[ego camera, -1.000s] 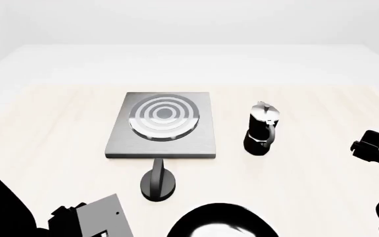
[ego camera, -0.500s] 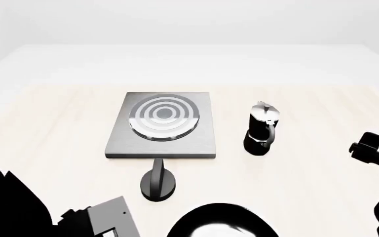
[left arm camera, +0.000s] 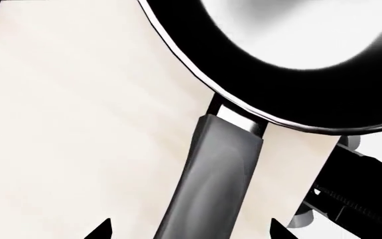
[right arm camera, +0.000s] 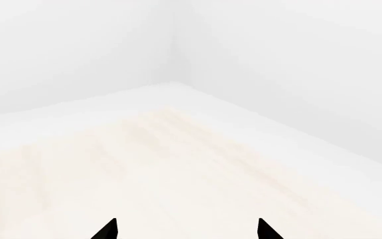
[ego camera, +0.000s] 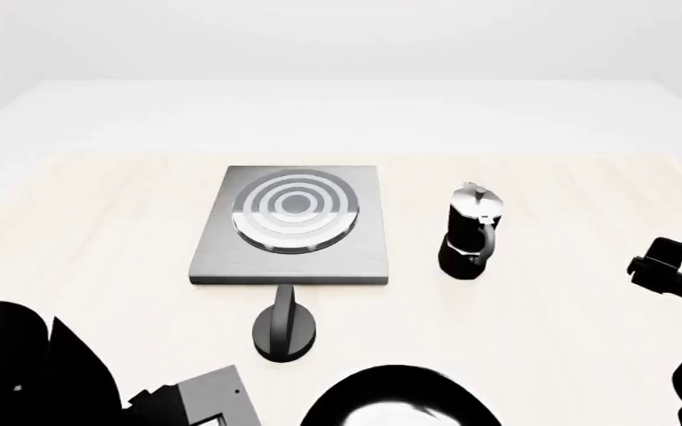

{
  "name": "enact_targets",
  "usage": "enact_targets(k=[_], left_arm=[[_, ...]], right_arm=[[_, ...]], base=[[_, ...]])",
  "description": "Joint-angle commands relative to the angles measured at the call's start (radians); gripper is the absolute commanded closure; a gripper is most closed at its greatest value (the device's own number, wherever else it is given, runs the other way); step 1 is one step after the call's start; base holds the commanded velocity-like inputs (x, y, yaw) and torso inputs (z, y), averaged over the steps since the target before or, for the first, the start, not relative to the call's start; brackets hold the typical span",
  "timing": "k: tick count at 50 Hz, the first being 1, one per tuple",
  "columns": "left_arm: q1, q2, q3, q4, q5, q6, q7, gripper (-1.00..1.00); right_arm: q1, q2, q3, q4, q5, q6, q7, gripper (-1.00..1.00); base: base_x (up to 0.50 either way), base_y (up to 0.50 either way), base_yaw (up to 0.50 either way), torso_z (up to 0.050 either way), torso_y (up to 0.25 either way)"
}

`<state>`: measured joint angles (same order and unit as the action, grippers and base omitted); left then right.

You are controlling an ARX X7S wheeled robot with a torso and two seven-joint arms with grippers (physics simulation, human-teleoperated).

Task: Turn on the stove and put the frying pan on it.

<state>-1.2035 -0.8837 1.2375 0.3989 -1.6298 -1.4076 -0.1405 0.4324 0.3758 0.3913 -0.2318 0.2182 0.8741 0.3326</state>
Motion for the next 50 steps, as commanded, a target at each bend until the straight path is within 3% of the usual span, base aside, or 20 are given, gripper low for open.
enact_targets(k=[1, 19, 20, 44, 47, 50], left_arm=[[0.024, 0.021, 0.031, -0.044, 0.075, 0.007, 0.071, -1.00], [0.044, 0.036, 0.076, -0.047, 0.159, 0.034, 0.157, -1.00], [0.039, 0.031, 0.075, -0.032, 0.177, 0.042, 0.158, 1.00], [-0.028, -0.002, 0.096, 0.069, 0.147, -0.015, 0.170, 1.00], [-0.086, -0.013, 0.075, 0.126, 0.075, -0.046, 0.131, 1.00], [-0.188, -0.018, 0.074, 0.189, -0.115, -0.080, -0.020, 1.00]], right_arm=[[-0.004, -0.002, -0.001, -0.002, 0.002, -0.007, 0.000, -1.00], [-0.011, -0.003, -0.005, 0.003, 0.003, -0.018, 0.002, -1.00], [-0.010, -0.003, -0.005, 0.002, 0.004, -0.017, 0.002, -1.00], [0.002, -0.001, -0.009, -0.007, 0.010, -0.006, 0.008, -1.00], [0.004, 0.000, -0.009, -0.005, 0.011, -0.005, 0.009, -1.00], [0.008, 0.000, -0.013, -0.003, 0.010, -0.004, 0.010, -1.00]], base=[[0.00, 0.00, 0.00, 0.000, 0.000], [0.00, 0.00, 0.00, 0.000, 0.000], [0.00, 0.00, 0.00, 0.000, 0.000], [0.00, 0.00, 0.00, 0.000, 0.000], [0.00, 0.00, 0.00, 0.000, 0.000], [0.00, 0.00, 0.00, 0.000, 0.000]])
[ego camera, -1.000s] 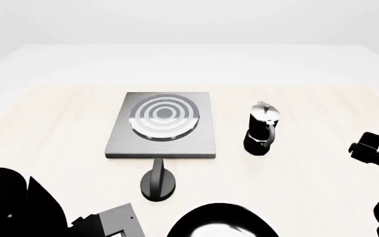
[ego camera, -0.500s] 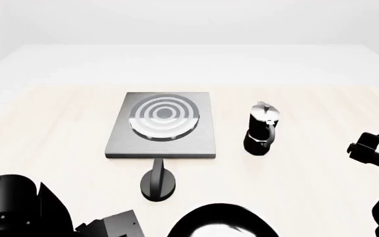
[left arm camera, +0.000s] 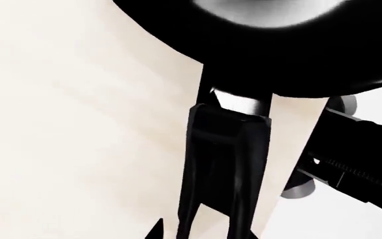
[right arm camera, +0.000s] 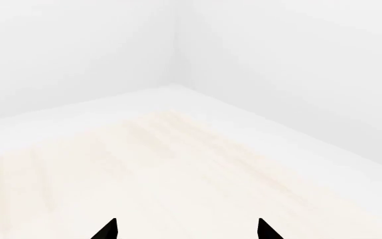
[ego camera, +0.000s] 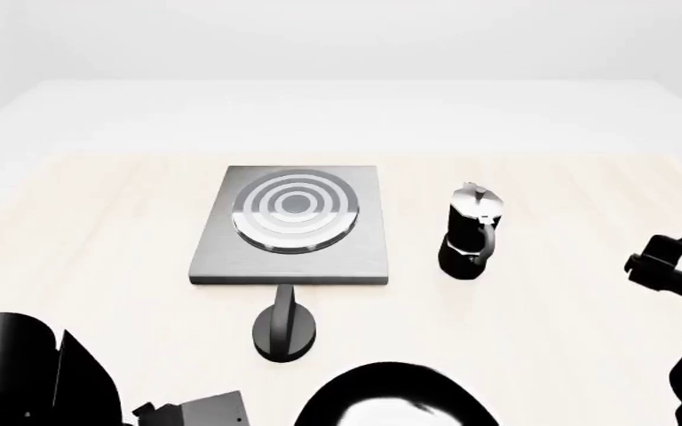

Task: Turn on the stove and put the frying pan on it.

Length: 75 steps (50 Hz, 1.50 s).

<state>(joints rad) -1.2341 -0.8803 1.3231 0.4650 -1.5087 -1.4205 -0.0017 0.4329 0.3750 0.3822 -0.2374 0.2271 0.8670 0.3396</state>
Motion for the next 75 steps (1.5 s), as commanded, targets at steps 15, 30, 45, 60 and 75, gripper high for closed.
enact_targets(k=[15, 30, 45, 60, 75], left_arm=[[-0.412, -0.066, 0.002, 0.182, -0.537, -0.046, -0.342, 1.00], [-0.610, -0.138, -0.112, 0.181, -0.611, -0.034, -0.319, 1.00], [-0.743, -0.199, -0.191, 0.114, -0.624, -0.053, -0.284, 1.00], [-0.639, -0.205, -0.091, -0.129, -0.477, 0.111, -0.539, 1.00], [-0.544, -0.101, -0.113, -0.307, -0.431, 0.376, -0.610, 1.00]], right_arm=[[0.007, 0.005, -0.007, -0.002, 0.004, 0.005, 0.005, -1.00], [-0.001, 0.003, -0.005, 0.003, 0.006, -0.004, 0.006, -1.00], [0.001, 0.006, -0.007, -0.005, 0.011, 0.004, 0.008, -1.00], [0.000, 0.009, -0.003, -0.011, 0.016, 0.007, 0.009, -1.00], [0.003, 0.007, -0.006, -0.008, 0.019, 0.005, 0.012, -1.00]], base=[[0.00, 0.00, 0.00, 0.000, 0.000], [0.00, 0.00, 0.00, 0.000, 0.000], [0.00, 0.00, 0.00, 0.000, 0.001], [0.00, 0.00, 0.00, 0.000, 0.001], [0.00, 0.00, 0.00, 0.000, 0.001]])
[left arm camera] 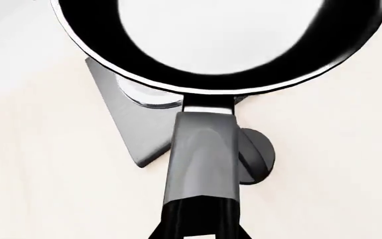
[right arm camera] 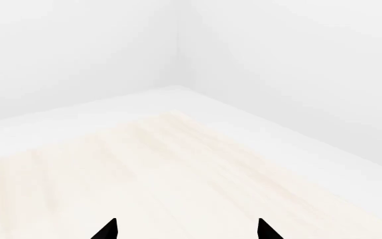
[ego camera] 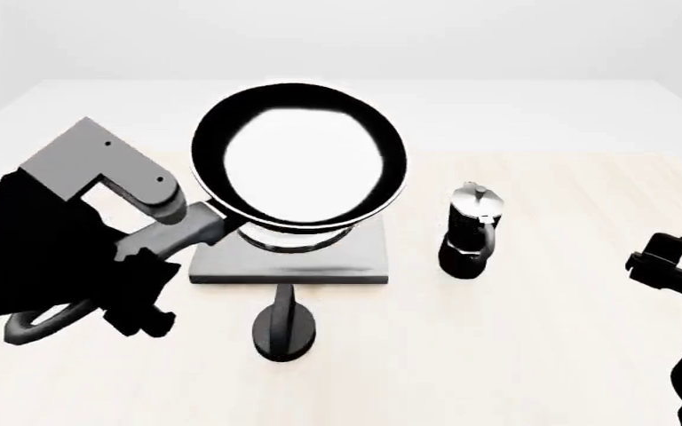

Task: Turn on the stove and put the frying pan on it.

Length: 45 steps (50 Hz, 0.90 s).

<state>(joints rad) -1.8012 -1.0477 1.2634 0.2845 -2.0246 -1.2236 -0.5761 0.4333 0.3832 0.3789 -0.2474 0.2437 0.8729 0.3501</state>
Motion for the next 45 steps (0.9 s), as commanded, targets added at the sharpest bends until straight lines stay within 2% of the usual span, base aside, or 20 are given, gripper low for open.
enact_targets(k=[1, 4, 5, 7, 11, 19, 22, 35, 45], left_arm=[[0.027, 0.094, -0.056, -0.158, 0.099, 0.204, -0.038, 1.00], [0.039, 0.137, -0.061, -0.215, 0.124, 0.249, -0.049, 1.00], [0.030, 0.178, -0.047, -0.257, 0.169, 0.240, -0.021, 1.00], [0.041, 0.196, -0.063, -0.283, 0.189, 0.287, -0.005, 1.00], [0.039, 0.279, -0.064, -0.385, 0.272, 0.334, 0.101, 1.00], [0.101, 0.449, -0.018, -0.675, 0.405, 0.445, 0.188, 1.00], [0.129, 0.487, -0.010, -0.743, 0.423, 0.474, 0.227, 1.00], [0.223, 0.575, 0.019, -0.907, 0.471, 0.546, 0.311, 1.00], [0.277, 0.606, 0.044, -0.968, 0.488, 0.554, 0.337, 1.00]], right_arm=[[0.004, -0.001, -0.005, 0.001, 0.002, 0.000, 0.002, -1.00], [0.007, -0.002, -0.007, 0.004, 0.003, -0.001, 0.002, -1.00], [0.009, -0.004, -0.010, 0.007, 0.003, -0.004, 0.001, -1.00], [0.011, -0.004, -0.013, 0.009, 0.003, -0.004, 0.001, -1.00], [0.021, -0.004, -0.020, 0.012, 0.004, -0.002, 0.002, -1.00], [0.030, -0.006, -0.031, 0.017, 0.006, -0.003, 0.001, -1.00], [0.033, -0.004, -0.032, 0.018, 0.007, -0.002, 0.000, -1.00], [0.032, -0.006, -0.036, 0.030, 0.009, -0.015, -0.002, -1.00], [0.027, -0.008, -0.039, 0.042, 0.009, -0.027, -0.003, -1.00]], base=[[0.00, 0.00, 0.00, 0.000, 0.000], [0.00, 0.00, 0.00, 0.000, 0.003], [0.00, 0.00, 0.00, 0.000, 0.000], [0.00, 0.00, 0.00, 0.000, 0.000], [0.00, 0.00, 0.00, 0.000, 0.003], [0.00, 0.00, 0.00, 0.000, 0.001], [0.00, 0.00, 0.00, 0.000, 0.004], [0.00, 0.00, 0.00, 0.000, 0.002], [0.00, 0.00, 0.00, 0.002, 0.002]])
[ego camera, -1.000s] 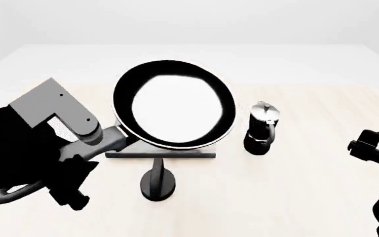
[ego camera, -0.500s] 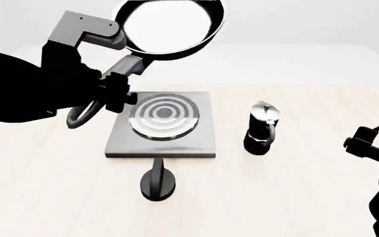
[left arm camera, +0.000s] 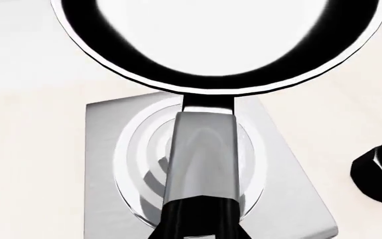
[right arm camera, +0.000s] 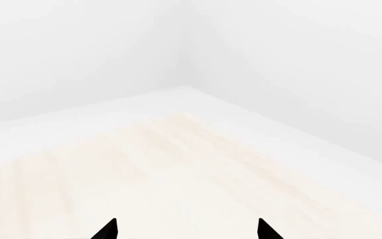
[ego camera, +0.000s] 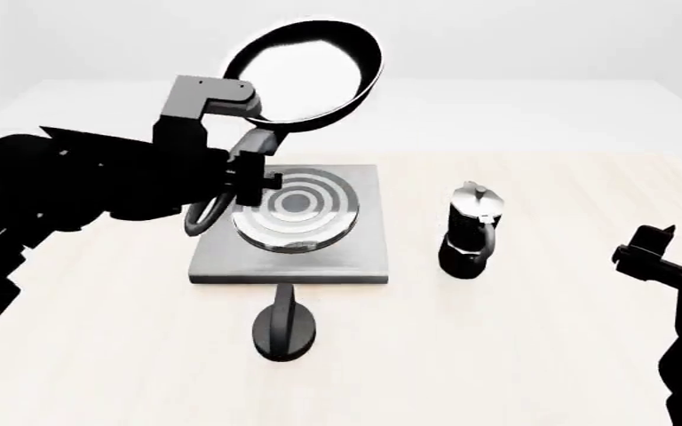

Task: Turn on the stove and put the frying pan on it.

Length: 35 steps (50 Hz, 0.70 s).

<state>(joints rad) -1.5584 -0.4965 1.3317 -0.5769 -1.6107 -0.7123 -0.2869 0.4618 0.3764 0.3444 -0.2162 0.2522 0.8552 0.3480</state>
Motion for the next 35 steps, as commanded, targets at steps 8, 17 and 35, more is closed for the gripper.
enact_targets(k=[8, 17, 35], left_arm=[[0.046, 0.038, -0.021, -0.091, 0.057, 0.012, 0.016, 1.00], [0.036, 0.008, -0.014, -0.056, 0.030, -0.056, -0.023, 1.00], [0.039, -0.009, 0.020, -0.027, 0.028, -0.129, -0.002, 1.00]], right_arm=[[-0.003, -0.001, -0.006, 0.009, 0.002, -0.009, 0.000, -1.00], [0.002, 0.000, -0.013, 0.015, 0.001, -0.009, 0.003, -1.00], [0.001, 0.000, -0.012, 0.017, 0.005, -0.010, 0.006, -1.00]], base=[[0.00, 0.00, 0.00, 0.000, 0.003], [0.00, 0.00, 0.00, 0.000, 0.001], [0.00, 0.00, 0.00, 0.001, 0.002]])
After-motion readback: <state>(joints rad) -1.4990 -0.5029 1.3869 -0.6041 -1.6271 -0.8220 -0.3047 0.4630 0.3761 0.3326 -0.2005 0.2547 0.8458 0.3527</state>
